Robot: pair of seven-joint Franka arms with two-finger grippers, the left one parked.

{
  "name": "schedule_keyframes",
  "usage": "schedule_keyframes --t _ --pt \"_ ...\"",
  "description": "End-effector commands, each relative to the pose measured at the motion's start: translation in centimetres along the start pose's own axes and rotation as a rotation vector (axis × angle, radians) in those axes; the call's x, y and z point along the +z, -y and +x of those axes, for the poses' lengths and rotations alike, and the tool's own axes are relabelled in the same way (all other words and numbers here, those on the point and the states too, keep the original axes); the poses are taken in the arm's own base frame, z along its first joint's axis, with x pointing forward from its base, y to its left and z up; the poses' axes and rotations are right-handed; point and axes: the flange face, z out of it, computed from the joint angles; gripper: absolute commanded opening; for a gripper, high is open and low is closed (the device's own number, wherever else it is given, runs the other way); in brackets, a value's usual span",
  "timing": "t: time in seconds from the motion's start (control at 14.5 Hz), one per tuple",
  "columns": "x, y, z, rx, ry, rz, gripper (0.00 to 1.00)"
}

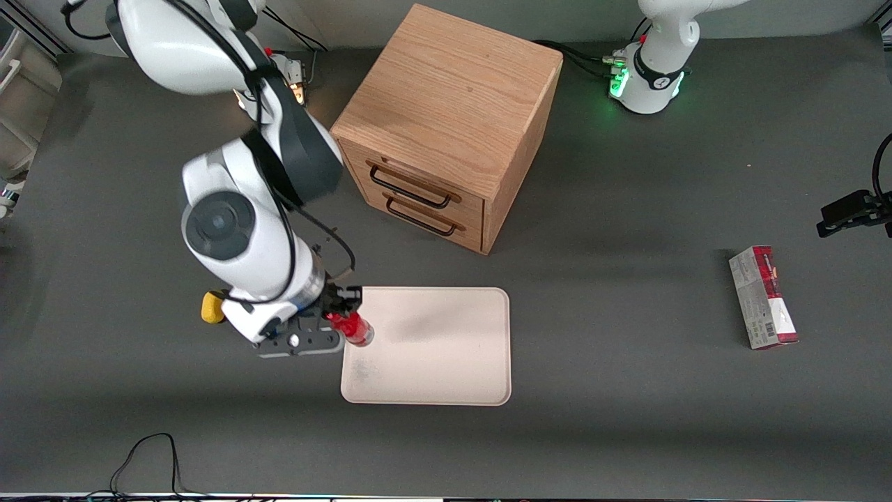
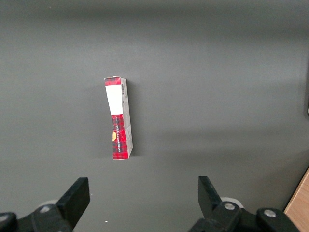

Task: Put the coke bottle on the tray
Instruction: 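Lower the bottle onto the tray and open the right gripper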

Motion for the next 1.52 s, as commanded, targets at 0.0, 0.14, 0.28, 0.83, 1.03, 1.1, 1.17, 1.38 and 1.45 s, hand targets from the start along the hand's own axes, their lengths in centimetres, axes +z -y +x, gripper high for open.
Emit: schedule_keyframes --t 0.0,0.14,0.28,0.83,1.03,1.1,1.17,1.38,1.45 --pt "3.0 0.4 1.5 0.000 -0.022 0.001 0.00" --pt "5.2 0.5 1.9 0.000 -0.015 -0.002 0.00" --pt "6.5 0.3 2.3 0.006 -0.028 -0.006 0.00" --pt "9.2 0.5 3.0 0.000 -0.063 -0.029 0.00" --pt "9.9 0.3 2.8 0.009 -0.049 -0.034 0.99" --pt "9.8 0.2 2.8 0.011 -0.045 -0.034 1.00" --pt "9.5 0.3 2.7 0.011 -0.048 -0.032 1.00" --pt "6.5 -0.1 2.0 0.017 -0.028 -0.040 1.00" --pt "4.6 -0.3 1.4 0.016 -0.007 -0.050 1.00"
